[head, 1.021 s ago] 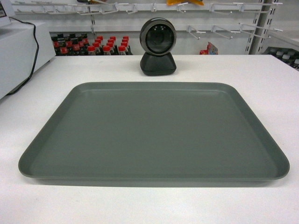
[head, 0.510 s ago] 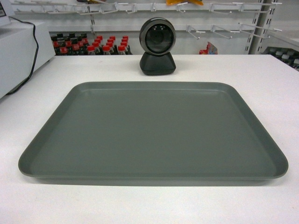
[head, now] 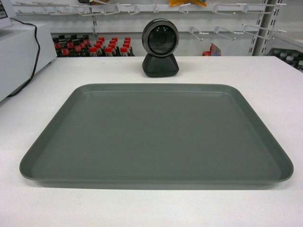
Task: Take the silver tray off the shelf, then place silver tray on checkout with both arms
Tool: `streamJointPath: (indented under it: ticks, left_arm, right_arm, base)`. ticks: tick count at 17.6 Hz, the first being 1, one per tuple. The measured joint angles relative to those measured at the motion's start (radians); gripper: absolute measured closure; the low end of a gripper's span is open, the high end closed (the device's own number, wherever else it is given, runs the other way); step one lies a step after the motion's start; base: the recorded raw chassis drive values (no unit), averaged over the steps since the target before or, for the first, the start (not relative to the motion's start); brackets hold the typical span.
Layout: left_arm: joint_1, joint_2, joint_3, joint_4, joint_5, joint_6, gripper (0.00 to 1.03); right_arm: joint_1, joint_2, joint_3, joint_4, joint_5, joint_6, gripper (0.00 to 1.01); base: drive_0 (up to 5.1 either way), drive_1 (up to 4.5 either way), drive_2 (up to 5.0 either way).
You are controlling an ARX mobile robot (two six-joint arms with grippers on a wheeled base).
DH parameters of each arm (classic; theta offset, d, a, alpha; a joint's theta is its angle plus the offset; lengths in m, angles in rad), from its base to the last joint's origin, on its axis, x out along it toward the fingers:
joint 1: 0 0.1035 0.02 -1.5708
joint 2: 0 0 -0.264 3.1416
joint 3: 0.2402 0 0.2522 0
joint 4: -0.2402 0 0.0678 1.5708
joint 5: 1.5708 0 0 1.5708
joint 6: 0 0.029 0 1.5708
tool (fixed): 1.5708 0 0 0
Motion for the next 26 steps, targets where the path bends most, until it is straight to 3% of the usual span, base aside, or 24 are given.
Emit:
streamJointPath:
  ticks: [4, 6, 18, 26]
  left_arm:
    - [0.000, 0.000, 0.000, 0.000, 0.000, 0.000, 0.14]
    - [0.000, 0.000, 0.000, 0.000, 0.000, 0.001, 0.03]
    - [0.000, 0.000, 0.000, 0.000, 0.000, 0.002, 0.05]
    - [0.000, 0.000, 0.000, 0.001, 0.000, 0.002, 0.05]
  right_arm:
    - [0.000, 0.000, 0.000, 0.000, 0.000, 0.000, 0.07]
    - [0.000, 0.000, 0.000, 0.000, 0.000, 0.000, 0.01]
    - [0.000, 0.000, 0.000, 0.000, 0.000, 0.000, 0.03]
    - [0.000, 0.000, 0.000, 0.000, 0.000, 0.000, 0.03]
  base:
    - [0.0, 0.00, 0.0]
    - [0.0, 0.00, 0.0]
    - [0.0, -0.12, 0.1]
    - [0.1, -3.94, 4.1]
